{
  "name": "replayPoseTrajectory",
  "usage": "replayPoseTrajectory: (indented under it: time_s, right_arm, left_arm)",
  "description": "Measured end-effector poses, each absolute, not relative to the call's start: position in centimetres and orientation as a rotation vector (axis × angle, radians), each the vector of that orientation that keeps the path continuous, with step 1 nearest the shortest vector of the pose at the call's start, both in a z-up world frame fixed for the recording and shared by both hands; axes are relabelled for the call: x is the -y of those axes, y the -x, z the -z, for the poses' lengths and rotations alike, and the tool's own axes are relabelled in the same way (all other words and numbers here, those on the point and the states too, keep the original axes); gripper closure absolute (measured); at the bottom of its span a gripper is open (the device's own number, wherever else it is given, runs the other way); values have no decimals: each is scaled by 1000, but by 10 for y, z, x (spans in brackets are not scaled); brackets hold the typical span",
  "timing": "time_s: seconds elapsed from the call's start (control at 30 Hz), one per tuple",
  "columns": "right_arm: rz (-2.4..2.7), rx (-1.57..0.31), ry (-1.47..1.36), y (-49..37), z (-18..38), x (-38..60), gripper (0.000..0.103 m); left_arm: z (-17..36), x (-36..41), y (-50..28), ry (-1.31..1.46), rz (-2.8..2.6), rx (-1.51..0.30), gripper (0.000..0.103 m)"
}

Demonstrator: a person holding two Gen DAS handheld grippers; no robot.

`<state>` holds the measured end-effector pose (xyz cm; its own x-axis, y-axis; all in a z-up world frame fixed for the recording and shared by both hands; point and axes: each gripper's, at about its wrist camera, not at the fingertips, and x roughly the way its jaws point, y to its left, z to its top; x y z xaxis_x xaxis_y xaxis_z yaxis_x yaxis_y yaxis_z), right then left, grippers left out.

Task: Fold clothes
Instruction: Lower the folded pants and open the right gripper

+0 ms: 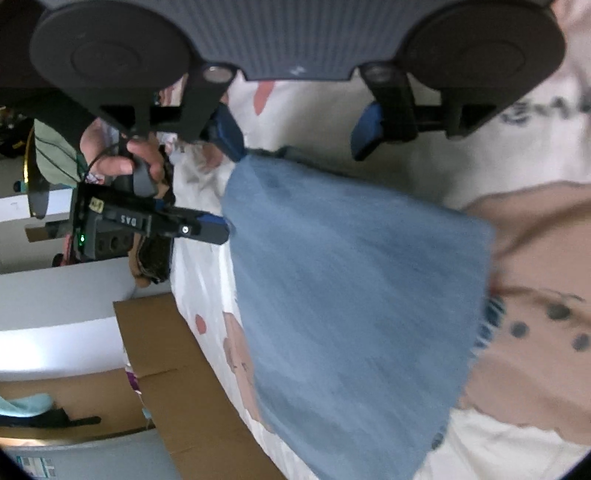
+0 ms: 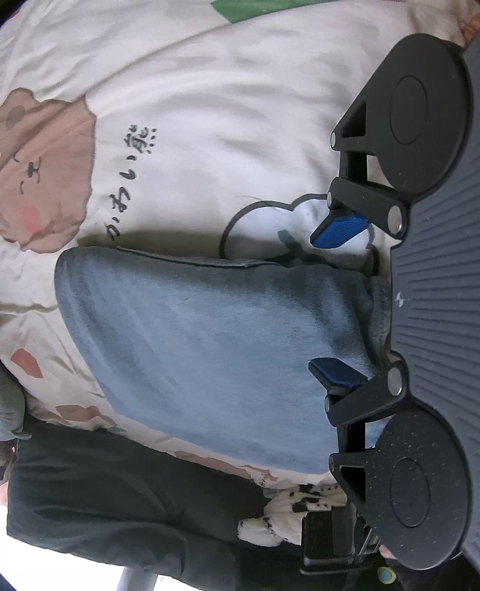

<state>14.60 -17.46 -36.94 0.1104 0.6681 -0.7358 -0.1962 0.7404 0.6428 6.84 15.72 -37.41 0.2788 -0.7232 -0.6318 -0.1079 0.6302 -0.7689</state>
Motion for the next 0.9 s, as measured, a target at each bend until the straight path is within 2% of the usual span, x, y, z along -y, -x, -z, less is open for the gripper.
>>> replayPoseTrajectory:
  time_s: [0.33,0.63,0.67,0.77,0.9]
  right_arm:
    - [-625,-1248,-464,-162,366,176,32]
    - [-588,-1208,-537,-188,366,174,32]
    - [-582,-1211,-538,-190,368,173,33]
    - [-575,-1231,-578,-193,373,173,45]
    - [-589,-1250,-565,-193,375,168,45]
  left_arm:
    - [365,-207,-43,823,353,-1286,30]
    - [337,-261,-46,759,272,-1202,30]
    - [335,-262,-53,761,259,-1184,29]
    - [333,-263,-75,776,228,-1125,29]
    - [343,-257,-99,813,221,-1058,29]
